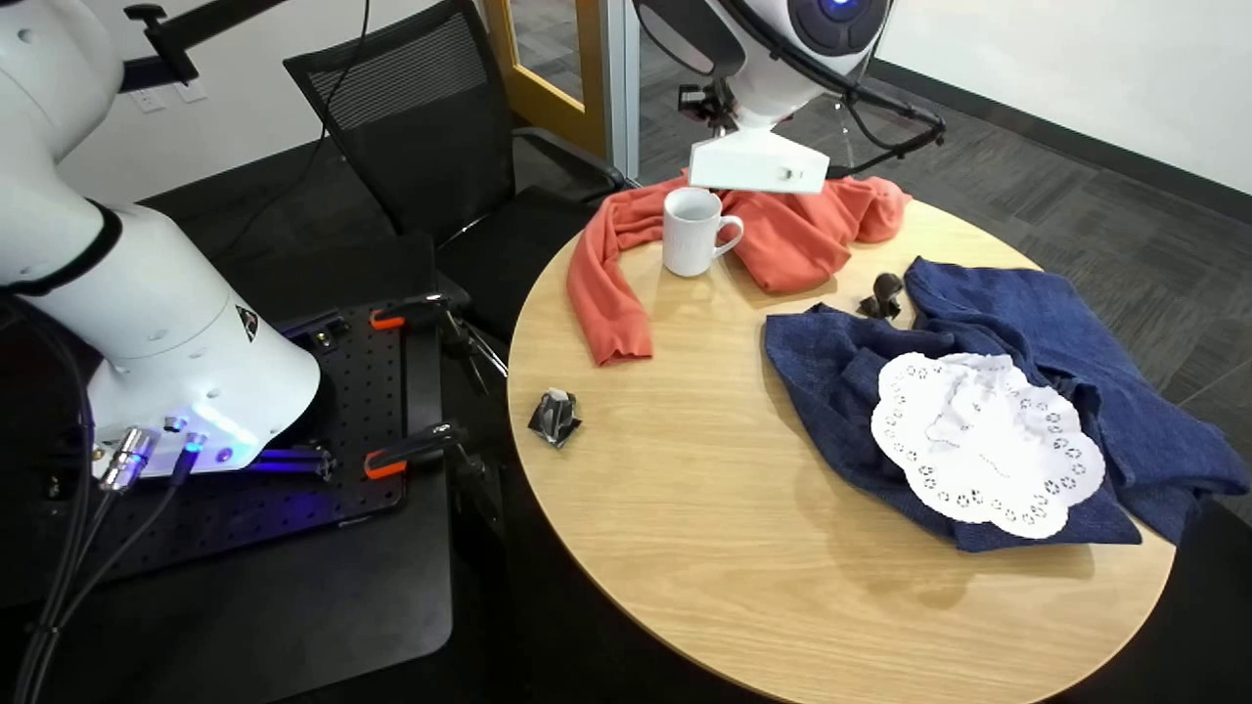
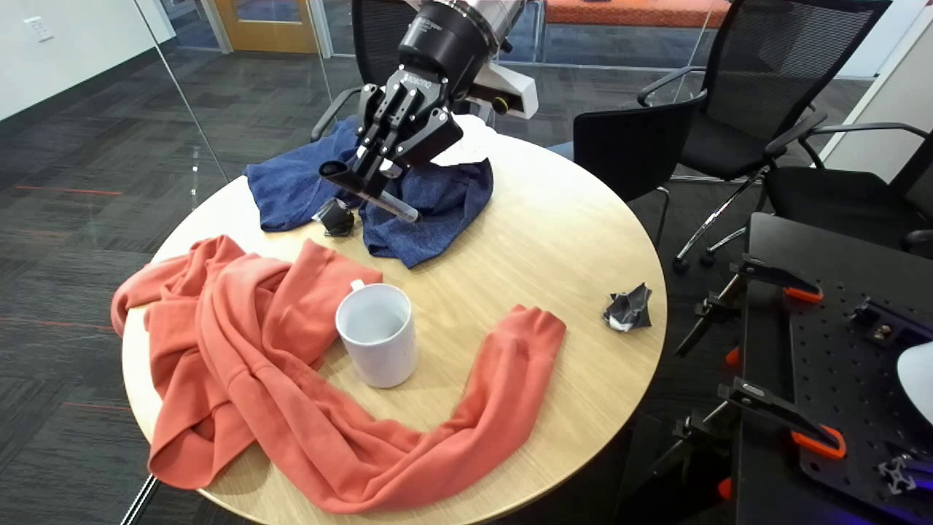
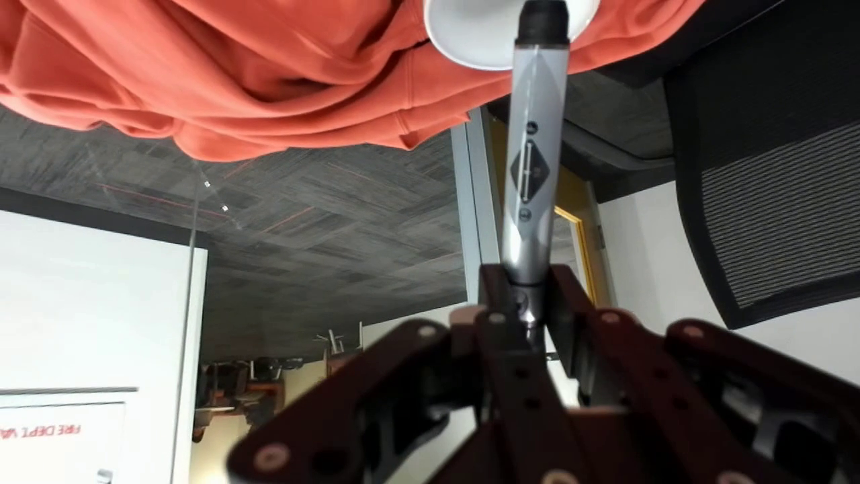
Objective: Put the marker inside the mug cup
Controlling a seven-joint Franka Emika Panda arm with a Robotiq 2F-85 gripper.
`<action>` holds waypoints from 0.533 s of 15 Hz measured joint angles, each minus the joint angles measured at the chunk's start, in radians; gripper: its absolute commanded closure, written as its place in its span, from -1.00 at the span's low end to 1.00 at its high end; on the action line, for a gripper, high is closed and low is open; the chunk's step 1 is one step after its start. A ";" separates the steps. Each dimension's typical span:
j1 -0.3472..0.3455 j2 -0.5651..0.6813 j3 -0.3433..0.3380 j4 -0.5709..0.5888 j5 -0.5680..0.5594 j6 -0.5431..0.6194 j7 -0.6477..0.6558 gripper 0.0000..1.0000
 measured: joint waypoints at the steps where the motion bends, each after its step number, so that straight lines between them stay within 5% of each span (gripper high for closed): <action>1: 0.010 0.006 -0.012 0.000 0.035 0.000 -0.024 0.91; 8: 0.050 0.026 -0.056 -0.027 0.315 -0.057 -0.259 0.91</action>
